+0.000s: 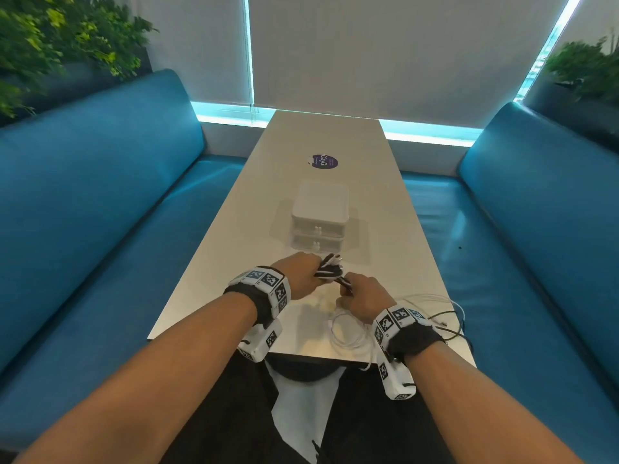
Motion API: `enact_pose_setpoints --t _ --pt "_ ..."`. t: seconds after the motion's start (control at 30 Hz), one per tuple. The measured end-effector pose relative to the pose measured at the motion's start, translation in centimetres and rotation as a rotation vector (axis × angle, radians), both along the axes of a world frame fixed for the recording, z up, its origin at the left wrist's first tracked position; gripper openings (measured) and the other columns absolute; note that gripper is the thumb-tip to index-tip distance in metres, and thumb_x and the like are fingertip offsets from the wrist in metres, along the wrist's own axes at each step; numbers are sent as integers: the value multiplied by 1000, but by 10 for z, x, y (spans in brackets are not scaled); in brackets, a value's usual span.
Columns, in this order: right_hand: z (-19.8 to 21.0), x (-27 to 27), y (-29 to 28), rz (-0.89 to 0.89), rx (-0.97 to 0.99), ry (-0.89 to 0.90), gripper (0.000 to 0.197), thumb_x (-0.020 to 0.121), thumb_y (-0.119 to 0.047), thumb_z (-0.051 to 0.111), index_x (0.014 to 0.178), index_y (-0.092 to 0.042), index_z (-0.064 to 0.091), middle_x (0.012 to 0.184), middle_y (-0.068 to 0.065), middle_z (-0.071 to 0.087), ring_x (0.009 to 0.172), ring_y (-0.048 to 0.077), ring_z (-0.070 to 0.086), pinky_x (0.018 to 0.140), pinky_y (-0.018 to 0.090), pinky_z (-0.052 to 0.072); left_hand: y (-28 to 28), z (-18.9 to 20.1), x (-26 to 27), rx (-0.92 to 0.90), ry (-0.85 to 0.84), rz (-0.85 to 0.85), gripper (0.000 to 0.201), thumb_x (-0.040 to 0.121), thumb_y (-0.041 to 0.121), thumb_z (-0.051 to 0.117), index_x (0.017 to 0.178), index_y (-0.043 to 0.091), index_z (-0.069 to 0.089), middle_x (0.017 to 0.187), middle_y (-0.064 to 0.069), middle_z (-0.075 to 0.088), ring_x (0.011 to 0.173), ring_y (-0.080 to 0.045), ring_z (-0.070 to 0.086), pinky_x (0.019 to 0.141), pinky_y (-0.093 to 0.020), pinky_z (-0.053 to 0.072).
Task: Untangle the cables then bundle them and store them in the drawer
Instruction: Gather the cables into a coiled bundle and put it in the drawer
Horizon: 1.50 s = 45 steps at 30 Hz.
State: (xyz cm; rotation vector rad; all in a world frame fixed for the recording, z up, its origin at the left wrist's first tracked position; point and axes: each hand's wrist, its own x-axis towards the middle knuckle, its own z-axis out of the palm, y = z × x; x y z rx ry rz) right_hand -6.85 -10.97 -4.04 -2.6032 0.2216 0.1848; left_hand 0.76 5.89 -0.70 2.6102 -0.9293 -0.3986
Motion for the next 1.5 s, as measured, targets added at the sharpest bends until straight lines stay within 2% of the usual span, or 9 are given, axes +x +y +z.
enact_pose_setpoints --t 0.23,0.4,0.57,0.77,0.87,1.03,1.27,1.4,1.5 --pt "2 -2 -8 -37 135 -41 25 96 -37 57 110 -17 51 96 8 66 85 29 64 78 40 52 15 -4 19 -208 -17 326 42 96 50 50 111 13 62 105 -13 70 93 -36 67 81 -44 56" --pt "-2 -8 -2 44 45 -66 23 103 -37 39 108 -16 47 91 12 65 81 34 62 76 45 51 19 -13 18 -414 112 466 35 100 46 53 102 12 62 86 -18 69 68 -35 65 51 -30 46" --pt "-4 -12 12 54 1 -140 25 105 -37 32 111 -16 43 82 13 65 71 35 62 70 49 51 12 -19 4 -586 286 567 39 101 44 50 93 8 61 59 -9 62 43 -23 58 41 -21 40" --pt "9 -10 27 123 36 -191 20 104 -28 35 116 -14 41 78 15 65 64 33 59 62 47 49 -4 -20 -17 -753 435 527 61 87 71 56 91 10 63 61 -13 65 50 -25 62 46 -28 46" --pt "14 -6 36 167 -9 -144 25 99 -18 39 122 -10 44 87 17 67 69 32 62 64 43 51 -13 -21 -23 -804 424 484 74 67 84 63 83 11 64 71 -7 69 66 -21 67 72 -39 57" --pt "19 -3 46 237 -107 -46 22 90 -5 47 108 5 56 93 25 64 80 38 61 62 34 37 -16 -22 -19 -777 571 563 64 57 63 76 87 7 72 85 -10 76 83 -27 73 90 -49 57" --pt "23 2 55 196 84 -190 24 96 -20 47 117 -12 44 94 12 67 74 28 61 68 46 52 -10 -9 -7 -773 352 640 42 90 59 61 78 19 68 86 -8 72 85 -27 69 77 -34 52" --pt "33 2 47 204 290 -167 43 97 -30 51 139 -30 41 105 -4 71 75 10 70 75 31 56 -5 3 -5 -841 327 704 44 93 59 57 78 19 69 78 -2 71 76 -21 68 73 -31 50" --pt "42 2 41 191 360 -114 25 97 -37 54 121 -38 48 87 -13 69 63 10 69 59 27 55 -5 9 -5 -867 327 690 44 97 53 56 70 20 70 70 1 72 67 -19 68 69 -30 53"
